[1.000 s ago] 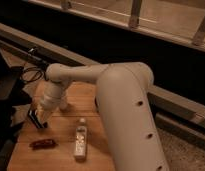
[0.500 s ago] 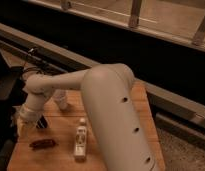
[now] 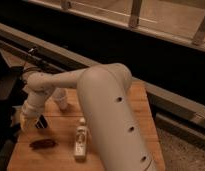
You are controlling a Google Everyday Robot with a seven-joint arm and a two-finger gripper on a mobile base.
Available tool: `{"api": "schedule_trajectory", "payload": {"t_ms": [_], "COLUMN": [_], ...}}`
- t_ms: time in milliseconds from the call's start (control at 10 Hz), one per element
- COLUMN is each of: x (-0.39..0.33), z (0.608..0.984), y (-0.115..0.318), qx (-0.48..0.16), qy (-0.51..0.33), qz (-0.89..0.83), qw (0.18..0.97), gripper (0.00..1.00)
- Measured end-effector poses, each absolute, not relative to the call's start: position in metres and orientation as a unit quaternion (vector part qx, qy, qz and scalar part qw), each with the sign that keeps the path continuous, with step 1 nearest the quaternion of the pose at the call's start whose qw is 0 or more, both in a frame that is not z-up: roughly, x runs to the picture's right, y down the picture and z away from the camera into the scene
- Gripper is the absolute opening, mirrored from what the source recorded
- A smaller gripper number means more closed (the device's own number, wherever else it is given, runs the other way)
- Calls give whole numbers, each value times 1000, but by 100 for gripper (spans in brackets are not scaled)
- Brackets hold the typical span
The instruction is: Knock the eraser over
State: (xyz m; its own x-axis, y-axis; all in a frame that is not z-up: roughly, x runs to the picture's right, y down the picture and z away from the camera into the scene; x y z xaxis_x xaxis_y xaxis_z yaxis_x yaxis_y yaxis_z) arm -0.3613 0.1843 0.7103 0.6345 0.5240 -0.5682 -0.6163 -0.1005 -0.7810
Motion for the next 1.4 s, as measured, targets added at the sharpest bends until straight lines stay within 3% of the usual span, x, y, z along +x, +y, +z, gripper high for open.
{"api": "schedule_trajectory", "payload": {"t_ms": [200, 400, 1000, 1400], "x": [-311, -303, -376, -396], "z": [751, 763, 760, 754], "y": [162, 151, 134, 117], "qx": [-579, -570, -593, -572], "qy": [48, 38, -32, -43], "qz": [476, 492, 470, 479], "qw": [660, 657, 653, 664], "gripper": [0, 0, 0, 0]}}
